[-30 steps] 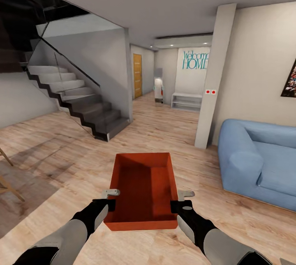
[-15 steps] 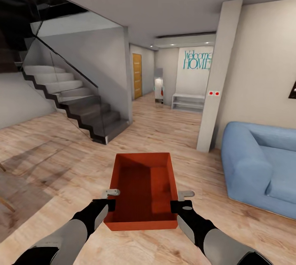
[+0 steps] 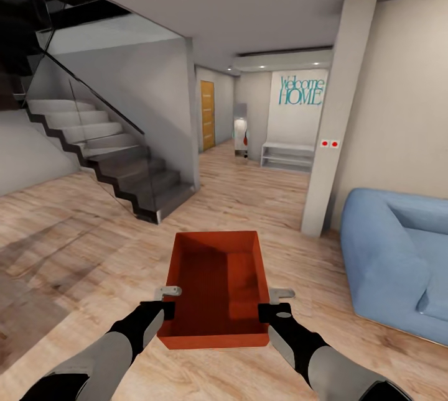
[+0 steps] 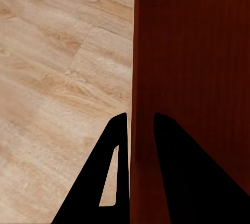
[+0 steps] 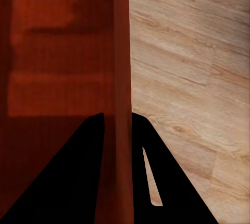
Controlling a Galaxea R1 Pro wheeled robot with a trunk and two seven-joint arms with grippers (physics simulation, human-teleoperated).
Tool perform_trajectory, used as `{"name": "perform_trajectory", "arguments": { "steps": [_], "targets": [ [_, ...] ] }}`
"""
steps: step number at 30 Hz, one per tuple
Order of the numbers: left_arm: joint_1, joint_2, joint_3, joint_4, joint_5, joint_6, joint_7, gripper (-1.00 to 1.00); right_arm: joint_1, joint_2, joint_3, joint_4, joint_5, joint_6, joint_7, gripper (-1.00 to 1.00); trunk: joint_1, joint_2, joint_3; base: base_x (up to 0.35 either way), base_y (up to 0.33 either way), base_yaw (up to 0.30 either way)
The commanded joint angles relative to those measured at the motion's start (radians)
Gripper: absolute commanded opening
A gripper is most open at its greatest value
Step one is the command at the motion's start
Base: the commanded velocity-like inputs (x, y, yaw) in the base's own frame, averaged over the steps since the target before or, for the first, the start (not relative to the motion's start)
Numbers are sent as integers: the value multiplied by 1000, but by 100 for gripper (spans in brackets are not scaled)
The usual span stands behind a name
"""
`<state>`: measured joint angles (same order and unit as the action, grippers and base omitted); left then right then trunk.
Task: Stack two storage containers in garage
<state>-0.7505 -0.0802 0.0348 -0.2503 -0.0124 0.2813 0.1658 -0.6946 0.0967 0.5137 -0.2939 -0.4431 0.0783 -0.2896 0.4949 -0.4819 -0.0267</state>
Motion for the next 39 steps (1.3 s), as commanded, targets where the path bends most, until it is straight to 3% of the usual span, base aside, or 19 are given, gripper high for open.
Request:
{"name": "perform_trajectory", "arguments": {
  "steps": [1, 18, 39],
  "targets": [
    [0, 16, -5, 0, 9, 6, 5, -100, -2, -1, -9, -42, 1, -11, -5, -100, 1, -2, -2, 324, 0, 0],
    [0, 17, -6, 0, 9, 6, 5, -100, -2, 0, -10, -42, 1, -11, -6, -100, 1, -2, -2, 324, 0, -87],
    [0, 16, -6, 0, 9, 6, 5, -100, -2, 1, -9, -42, 1, -11, -7, -100, 1, -2, -2, 324, 0, -3]
  ]
}}
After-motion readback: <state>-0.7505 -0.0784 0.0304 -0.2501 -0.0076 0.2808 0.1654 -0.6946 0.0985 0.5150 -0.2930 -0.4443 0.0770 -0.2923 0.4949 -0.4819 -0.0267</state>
